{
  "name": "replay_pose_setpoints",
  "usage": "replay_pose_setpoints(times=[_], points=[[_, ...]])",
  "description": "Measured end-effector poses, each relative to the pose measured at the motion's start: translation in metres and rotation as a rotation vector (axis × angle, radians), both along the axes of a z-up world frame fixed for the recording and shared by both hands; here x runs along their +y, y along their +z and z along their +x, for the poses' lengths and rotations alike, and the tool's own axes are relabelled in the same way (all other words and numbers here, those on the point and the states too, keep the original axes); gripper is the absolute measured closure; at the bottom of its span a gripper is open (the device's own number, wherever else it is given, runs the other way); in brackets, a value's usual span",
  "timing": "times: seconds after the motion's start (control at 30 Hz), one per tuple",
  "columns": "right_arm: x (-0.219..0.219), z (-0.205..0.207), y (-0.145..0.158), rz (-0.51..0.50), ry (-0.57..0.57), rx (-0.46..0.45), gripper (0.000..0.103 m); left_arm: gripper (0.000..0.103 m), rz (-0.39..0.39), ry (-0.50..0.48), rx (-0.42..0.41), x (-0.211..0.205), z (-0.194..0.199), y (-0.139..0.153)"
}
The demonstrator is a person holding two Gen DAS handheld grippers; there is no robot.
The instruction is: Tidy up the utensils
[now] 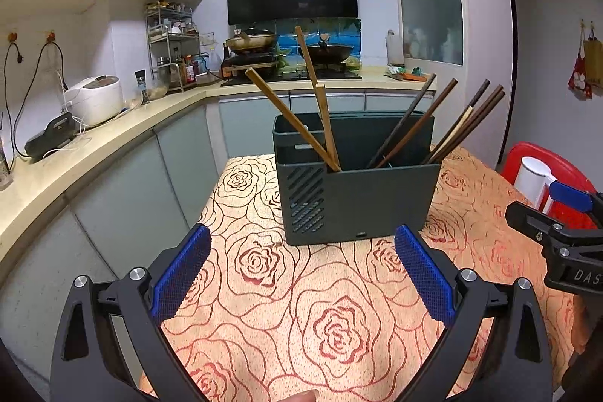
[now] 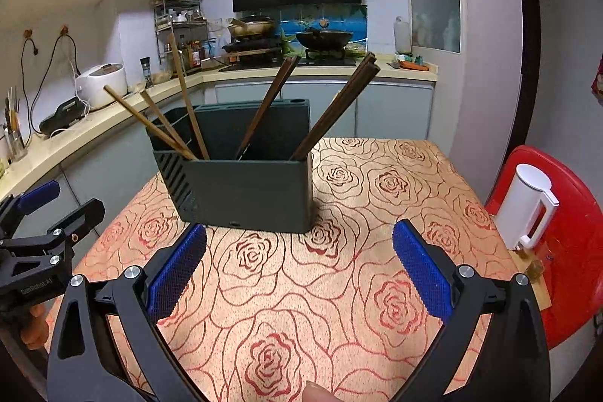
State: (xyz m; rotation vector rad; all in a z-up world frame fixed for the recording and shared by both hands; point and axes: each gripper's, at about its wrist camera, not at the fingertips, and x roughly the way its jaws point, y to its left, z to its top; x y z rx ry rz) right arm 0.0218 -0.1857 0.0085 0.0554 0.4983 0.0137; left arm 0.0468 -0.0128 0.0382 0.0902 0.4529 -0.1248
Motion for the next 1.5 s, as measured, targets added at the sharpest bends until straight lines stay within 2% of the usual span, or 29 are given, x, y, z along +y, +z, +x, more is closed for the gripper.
replay_pose_setpoints(times=[0.37,0.67,1.5], points=[[0.008,-0.023,-0.004,-0.007,-0.006,-0.031,0.007,0.008,-0.01,-0.009,-0.013,0.002,-0.023,-0.006],[0.018,-0.033,0.007,-0.044,-0.014,-0.104,0.007,0.008,-0.042,-0.003,-0.035,0.005,-0.029,-0.003],[0.024,-0.035,0.003,-0.036,-0.011,-0.097,0.007,0.008,-0.016,0.002,-0.051,0.007,-0.033,-0.008]])
